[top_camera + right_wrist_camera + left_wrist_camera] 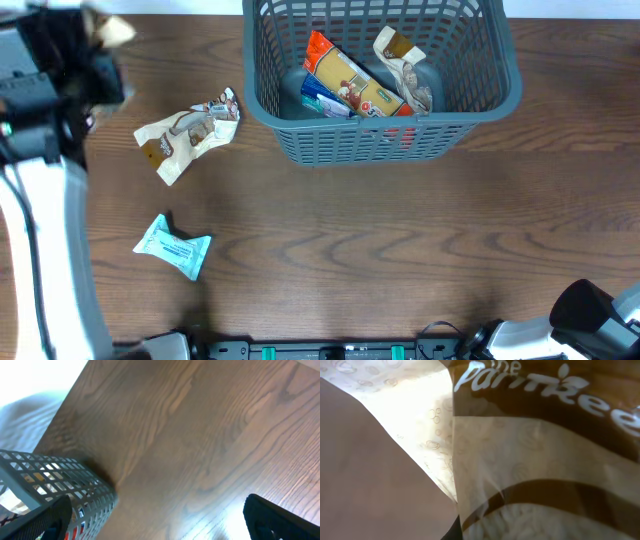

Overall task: Pack container
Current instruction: 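Carry the wrapper into the basket with the left gripper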

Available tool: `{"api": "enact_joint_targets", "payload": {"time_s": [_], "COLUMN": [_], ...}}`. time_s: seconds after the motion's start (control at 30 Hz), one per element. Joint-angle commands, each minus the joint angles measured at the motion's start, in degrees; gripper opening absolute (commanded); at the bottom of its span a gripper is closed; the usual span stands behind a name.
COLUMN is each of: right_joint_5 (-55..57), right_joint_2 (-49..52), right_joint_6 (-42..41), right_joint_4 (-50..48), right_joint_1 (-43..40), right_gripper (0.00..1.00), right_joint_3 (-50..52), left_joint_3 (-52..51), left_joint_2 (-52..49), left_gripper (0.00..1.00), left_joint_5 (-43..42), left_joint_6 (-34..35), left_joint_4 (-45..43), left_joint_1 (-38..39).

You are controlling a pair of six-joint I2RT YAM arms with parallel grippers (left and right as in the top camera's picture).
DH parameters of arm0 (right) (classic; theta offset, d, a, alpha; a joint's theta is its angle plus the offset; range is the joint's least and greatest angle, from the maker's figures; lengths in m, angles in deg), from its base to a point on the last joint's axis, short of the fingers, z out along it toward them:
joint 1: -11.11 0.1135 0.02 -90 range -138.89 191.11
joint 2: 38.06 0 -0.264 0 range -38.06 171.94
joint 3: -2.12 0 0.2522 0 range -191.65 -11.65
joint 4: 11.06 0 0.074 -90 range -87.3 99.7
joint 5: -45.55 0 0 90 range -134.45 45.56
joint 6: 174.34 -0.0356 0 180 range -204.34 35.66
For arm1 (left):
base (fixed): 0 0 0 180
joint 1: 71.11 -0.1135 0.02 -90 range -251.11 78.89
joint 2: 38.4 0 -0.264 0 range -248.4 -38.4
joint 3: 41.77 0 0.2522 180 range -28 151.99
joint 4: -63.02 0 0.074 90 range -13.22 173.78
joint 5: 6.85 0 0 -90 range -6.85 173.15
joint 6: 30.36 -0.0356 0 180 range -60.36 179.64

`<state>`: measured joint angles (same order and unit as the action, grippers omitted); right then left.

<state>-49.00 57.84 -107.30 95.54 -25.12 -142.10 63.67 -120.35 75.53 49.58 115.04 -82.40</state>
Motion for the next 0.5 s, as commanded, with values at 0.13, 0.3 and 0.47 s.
{"api": "enact_joint_targets", "payload": {"time_s": [0.13, 0.3, 0.47], "right_joint_5": [-0.4, -0.4, -0.4], "right_joint_2": [-0.2, -0.2, -0.2], "right_joint_6": [0.8, 2.0, 2.9], "right_joint_4": [1.9, 2.8, 3.2], "right_joint_1": [-0.5, -0.5, -0.5], "right_gripper": [0.99, 0.99, 0.99], "right_joint_3": [-0.7, -0.7, -0.7], "left_joint_3": [2.0, 2.0, 2.0], "left_joint_2": [6.0, 2.8, -4.1], "left_gripper": [0.06, 0.06, 0.06], "left_joint_5": [-2.5, -2.5, -2.4], "left_joint_6": [1.0, 1.0, 1.0], "left_joint_4": [-9.6, -13.7, -18.9], "left_joint_1": [19.5, 31.7, 37.2]}}
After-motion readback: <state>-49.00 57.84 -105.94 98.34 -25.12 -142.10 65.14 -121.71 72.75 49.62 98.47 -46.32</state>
